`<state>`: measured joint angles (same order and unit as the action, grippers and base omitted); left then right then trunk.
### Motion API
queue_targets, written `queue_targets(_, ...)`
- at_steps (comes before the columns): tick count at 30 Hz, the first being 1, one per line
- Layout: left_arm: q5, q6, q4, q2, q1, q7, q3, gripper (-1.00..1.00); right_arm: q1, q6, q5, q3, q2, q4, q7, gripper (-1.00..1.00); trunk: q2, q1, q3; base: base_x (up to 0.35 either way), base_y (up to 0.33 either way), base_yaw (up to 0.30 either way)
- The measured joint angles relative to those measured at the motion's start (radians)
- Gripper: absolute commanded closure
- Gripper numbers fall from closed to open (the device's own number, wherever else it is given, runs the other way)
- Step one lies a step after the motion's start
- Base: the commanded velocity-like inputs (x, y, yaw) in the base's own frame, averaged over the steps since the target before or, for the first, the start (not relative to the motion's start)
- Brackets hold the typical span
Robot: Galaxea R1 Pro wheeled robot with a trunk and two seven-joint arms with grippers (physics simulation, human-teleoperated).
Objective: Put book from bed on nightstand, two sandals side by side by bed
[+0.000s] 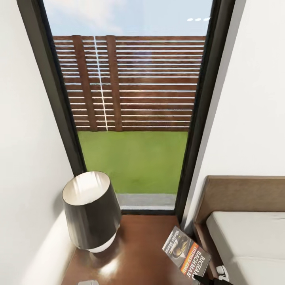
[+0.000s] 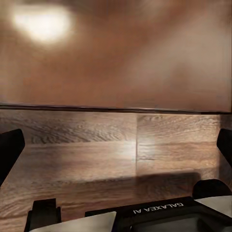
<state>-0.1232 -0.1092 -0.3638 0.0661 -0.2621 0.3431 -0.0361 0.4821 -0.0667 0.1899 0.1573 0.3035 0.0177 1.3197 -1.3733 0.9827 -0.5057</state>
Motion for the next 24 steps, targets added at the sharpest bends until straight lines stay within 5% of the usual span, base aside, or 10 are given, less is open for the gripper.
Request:
queue_targets(6, 0.0, 0.0, 0.0, 0.0, 0.0, 0.0, 0.0, -1.0, 0.0, 0.0, 0.0, 0.003, 0.0, 0.0, 0.0, 1.0, 0.0, 0.0, 0.0, 0.243, 0.0, 0.0)
queue_targets(20, 0.001, -0.001, 0.0, 0.001, 0.0, 0.011, 0.0, -1.0, 0.0, -0.003, 0.0, 0.003, 0.0, 0.0, -0.004, 1.0, 0.0, 0.001, 0.0, 0.009, 0.0, 0.0)
queue_targets(24, 0.0, -0.002, -0.003, 0.004, 0.0, 0.183, -0.001, -1.0, 0.0, -0.019, 0.0, 0.005, -0.001, -0.004, -0.001, 1.0, 0.0, 0.001, 0.0, 0.0, 0.0, 0.0)
